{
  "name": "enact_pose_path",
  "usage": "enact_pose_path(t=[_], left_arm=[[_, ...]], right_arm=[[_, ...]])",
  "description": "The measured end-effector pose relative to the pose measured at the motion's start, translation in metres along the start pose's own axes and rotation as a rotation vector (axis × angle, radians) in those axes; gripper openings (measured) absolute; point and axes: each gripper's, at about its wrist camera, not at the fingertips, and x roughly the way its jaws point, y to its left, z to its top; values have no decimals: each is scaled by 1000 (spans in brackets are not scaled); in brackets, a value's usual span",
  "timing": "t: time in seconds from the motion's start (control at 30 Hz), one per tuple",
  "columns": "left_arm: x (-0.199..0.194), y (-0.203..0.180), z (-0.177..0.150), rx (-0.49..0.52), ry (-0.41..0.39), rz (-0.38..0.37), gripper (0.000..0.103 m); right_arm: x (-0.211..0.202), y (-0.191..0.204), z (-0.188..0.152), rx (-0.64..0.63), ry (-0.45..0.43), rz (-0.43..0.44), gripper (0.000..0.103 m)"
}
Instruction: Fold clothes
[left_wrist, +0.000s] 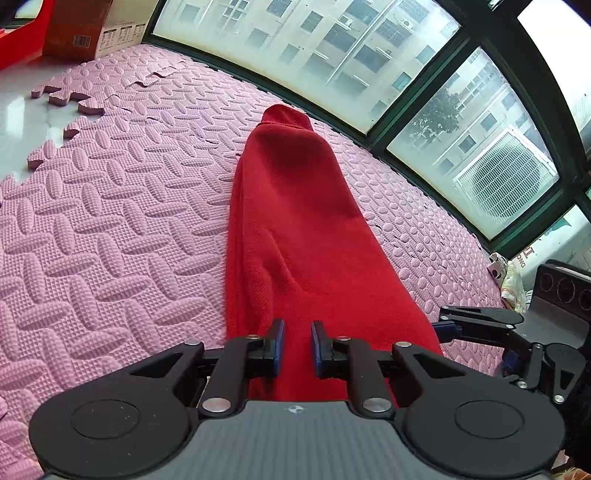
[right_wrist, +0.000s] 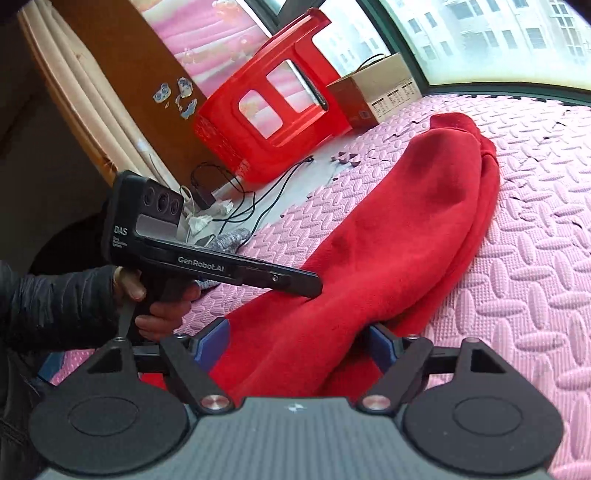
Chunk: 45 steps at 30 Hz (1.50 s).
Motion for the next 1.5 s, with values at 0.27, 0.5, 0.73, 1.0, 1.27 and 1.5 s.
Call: enact_pose_path(t=[0.27, 0.5, 0.73, 1.0, 1.27, 1.5], left_arm=[[1, -2, 0, -14, -9, 19, 18], [1, -7, -2, 12, -23, 46, 17], [2, -10, -1, 29, -23, 59, 17], [2, -8, -1, 32, -23, 47, 17], [0, -3, -2, 7, -31, 26, 17], [0, -1, -4, -5, -41, 21, 17]], right_arm=[[38, -23, 17, -6, 117, 230, 82], [3, -12, 7, -119, 287, 277, 82], [-29, 3, 4, -194, 302, 158, 82], [-46, 13, 26, -162, 134, -58, 79], [5, -13, 36, -104, 131, -230, 43], [13, -15, 65, -127, 24, -366, 25]])
